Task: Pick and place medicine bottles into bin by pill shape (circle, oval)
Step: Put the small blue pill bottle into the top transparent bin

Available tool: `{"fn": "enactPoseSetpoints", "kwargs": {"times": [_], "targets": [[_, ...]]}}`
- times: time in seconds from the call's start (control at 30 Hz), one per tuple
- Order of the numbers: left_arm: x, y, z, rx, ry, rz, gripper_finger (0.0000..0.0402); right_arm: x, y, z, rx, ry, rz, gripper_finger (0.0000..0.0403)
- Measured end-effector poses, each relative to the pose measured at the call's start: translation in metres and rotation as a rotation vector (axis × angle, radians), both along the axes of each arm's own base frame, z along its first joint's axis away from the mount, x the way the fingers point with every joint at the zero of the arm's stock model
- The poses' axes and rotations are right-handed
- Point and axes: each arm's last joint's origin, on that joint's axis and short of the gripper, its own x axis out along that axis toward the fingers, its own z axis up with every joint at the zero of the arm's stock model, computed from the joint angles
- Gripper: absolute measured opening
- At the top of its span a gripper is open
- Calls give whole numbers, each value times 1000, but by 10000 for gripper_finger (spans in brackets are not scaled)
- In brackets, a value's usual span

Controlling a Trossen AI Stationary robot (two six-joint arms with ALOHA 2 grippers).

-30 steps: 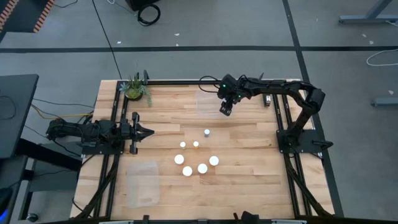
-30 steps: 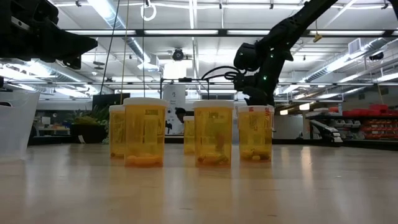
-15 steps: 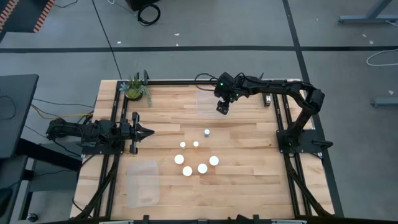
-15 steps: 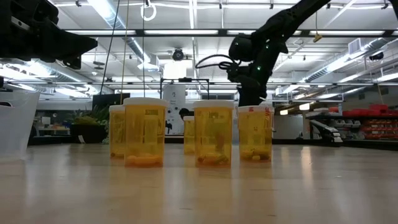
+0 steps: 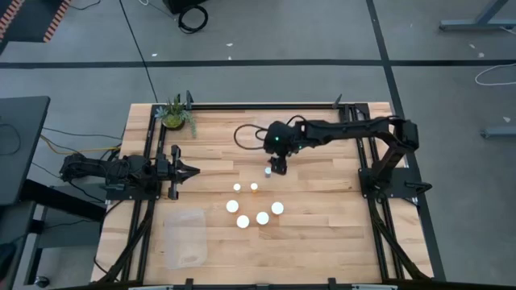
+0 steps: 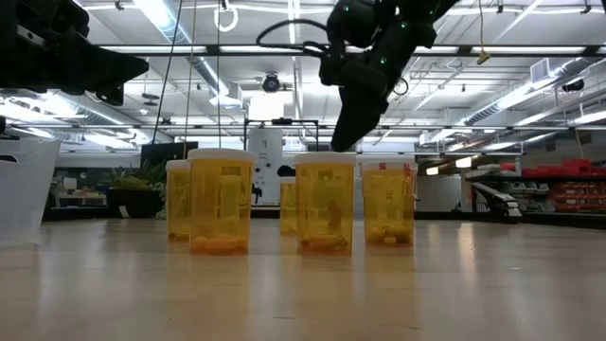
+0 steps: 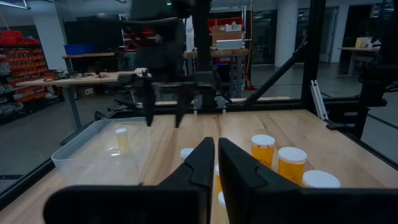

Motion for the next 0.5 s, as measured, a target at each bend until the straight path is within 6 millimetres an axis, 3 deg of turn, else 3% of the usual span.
{"fn": "enactPoseSetpoints", "kwargs": {"times": [0.2,0.33,0.5], "targets": [[0,0,0,0,0,0,28,4,20,1,4,-11,11,262],[0,0,0,0,0,0,35,6,22,5,11,-21,-1,262],[0,0,0,0,0,0,33,26,20,9,2,9,9,262]]}}
